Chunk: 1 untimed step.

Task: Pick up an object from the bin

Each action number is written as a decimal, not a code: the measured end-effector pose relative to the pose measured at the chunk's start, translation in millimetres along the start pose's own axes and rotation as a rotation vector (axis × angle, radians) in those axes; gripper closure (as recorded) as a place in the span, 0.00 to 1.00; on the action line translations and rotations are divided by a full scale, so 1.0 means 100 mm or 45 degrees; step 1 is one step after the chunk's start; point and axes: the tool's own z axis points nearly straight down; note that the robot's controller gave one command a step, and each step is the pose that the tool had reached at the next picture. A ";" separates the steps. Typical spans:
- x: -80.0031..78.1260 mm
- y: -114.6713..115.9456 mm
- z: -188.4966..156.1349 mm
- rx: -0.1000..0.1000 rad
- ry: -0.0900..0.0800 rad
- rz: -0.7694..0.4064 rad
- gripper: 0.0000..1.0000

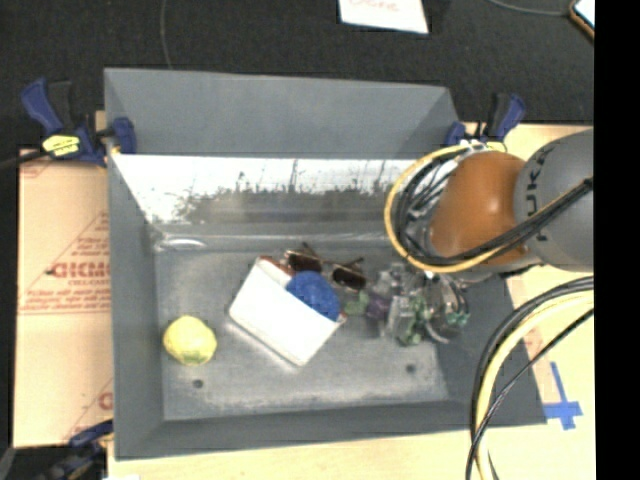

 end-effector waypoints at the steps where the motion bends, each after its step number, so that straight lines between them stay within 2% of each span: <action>1: 0.07 -0.10 -0.41 0.001 -0.005 -0.035 1.00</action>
Offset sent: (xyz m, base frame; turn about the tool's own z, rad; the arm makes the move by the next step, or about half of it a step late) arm -0.0013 -0.0071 0.1165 -0.0082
